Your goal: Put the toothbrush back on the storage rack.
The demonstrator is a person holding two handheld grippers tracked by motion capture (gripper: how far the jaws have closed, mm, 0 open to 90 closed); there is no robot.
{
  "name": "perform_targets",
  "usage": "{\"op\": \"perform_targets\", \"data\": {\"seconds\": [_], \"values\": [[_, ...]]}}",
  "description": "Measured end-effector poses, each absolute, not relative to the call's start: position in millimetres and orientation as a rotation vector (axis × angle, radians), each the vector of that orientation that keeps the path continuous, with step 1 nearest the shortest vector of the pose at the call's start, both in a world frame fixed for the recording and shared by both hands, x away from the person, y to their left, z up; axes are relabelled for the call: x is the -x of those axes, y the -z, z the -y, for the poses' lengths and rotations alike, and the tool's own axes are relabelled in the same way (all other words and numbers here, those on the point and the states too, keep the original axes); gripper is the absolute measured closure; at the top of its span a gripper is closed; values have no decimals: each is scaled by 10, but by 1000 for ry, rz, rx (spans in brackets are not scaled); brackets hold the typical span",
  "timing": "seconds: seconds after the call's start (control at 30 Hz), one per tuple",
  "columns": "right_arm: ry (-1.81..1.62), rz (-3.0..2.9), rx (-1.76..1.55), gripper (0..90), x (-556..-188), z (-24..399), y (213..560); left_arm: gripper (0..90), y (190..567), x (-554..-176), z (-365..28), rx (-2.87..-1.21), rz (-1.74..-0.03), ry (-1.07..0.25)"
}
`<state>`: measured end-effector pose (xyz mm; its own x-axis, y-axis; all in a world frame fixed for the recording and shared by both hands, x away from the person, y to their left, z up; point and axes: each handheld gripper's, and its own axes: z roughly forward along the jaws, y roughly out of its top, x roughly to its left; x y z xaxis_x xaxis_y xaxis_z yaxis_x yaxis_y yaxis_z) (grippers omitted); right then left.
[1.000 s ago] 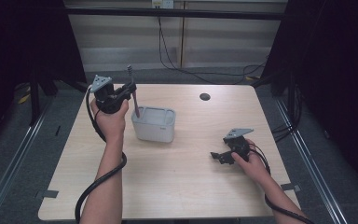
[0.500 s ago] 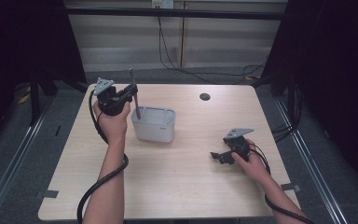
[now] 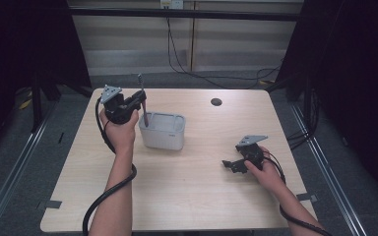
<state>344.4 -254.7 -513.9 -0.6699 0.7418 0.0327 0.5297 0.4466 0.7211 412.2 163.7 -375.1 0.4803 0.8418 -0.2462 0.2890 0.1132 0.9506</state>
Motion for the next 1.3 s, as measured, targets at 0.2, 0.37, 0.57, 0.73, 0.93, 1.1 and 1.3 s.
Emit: {"op": "perform_targets", "data": {"seconds": [0.2,0.37,0.57,0.73,0.93,1.1,1.3], "values": [[-1050,-2414,-1093,112,-3443,2547,5139,807,3787,-4112,-1635,-1454,-1053,-551],[-1050,-2414,-1092,112,-3443,2547,5139,807,3838,-4101,-1644,-1465,-1054,-552],[-1048,-2414,-1092,112,-3442,2545,5139,806,3884,-4087,-1650,-1479,-1056,-555],[-1048,-2414,-1092,112,-3442,2545,5139,806,3941,-4074,-1659,-1482,-1068,-552],[-1049,-2414,-1091,112,-3442,2545,5139,806,4005,-4061,-1642,-1492,-1072,-544],[-1048,-2414,-1092,112,-3442,2545,5139,805,4043,-4051,-1647,-1501,-1077,-539],[-1048,-2414,-1092,112,-3442,2545,5139,805,4077,-4038,-1661,-1508,-1086,-535]]}}
